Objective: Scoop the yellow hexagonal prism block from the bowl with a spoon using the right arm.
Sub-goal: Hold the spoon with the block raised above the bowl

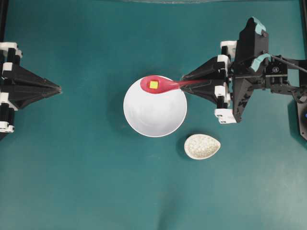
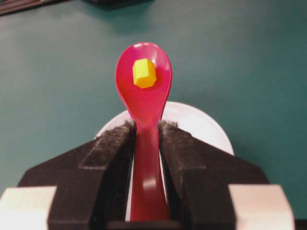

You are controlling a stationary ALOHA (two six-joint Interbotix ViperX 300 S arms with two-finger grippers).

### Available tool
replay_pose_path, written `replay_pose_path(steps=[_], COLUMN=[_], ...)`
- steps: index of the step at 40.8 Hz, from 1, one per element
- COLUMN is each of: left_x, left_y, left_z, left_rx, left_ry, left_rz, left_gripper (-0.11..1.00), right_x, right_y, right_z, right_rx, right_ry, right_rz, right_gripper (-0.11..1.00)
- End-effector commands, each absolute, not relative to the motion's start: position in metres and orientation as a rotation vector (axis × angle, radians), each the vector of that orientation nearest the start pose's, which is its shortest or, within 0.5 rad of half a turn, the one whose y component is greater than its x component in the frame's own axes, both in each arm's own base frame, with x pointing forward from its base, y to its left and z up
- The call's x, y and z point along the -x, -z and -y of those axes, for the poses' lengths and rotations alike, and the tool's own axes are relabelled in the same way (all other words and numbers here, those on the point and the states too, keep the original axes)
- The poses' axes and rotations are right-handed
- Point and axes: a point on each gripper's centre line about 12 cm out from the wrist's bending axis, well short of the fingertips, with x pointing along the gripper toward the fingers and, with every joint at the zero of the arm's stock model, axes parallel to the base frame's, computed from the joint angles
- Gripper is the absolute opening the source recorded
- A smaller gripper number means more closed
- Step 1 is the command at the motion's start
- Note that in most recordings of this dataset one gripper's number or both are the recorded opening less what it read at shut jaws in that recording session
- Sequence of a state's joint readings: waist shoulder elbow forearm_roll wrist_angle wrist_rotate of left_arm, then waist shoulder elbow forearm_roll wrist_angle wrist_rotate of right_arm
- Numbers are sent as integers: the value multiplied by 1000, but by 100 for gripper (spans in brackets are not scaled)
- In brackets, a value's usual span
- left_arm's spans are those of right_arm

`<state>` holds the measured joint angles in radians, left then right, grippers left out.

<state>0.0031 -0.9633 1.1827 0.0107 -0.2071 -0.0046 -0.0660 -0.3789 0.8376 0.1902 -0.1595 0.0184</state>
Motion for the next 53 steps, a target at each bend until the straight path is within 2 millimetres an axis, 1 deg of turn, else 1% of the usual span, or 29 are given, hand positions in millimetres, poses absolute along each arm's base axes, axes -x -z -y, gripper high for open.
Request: replay_pose_path(steps=[1, 17, 53], left_x=[-201, -201, -202], left_y=[-293, -293, -292], left_z=[0, 0, 0], left_rx=[-10, -1, -3], left_ry=[0, 0, 0], left_rz=[20, 18, 15], left_gripper=[4, 4, 4], right_x=[-326, -326, -326], right_y=[-276, -272, -272], right_z=[25, 24, 24], right_rx=[-208, -216, -201], right_ry=[121, 120, 117], right_rz=[-250, -277, -279], right_gripper=[25, 25, 25])
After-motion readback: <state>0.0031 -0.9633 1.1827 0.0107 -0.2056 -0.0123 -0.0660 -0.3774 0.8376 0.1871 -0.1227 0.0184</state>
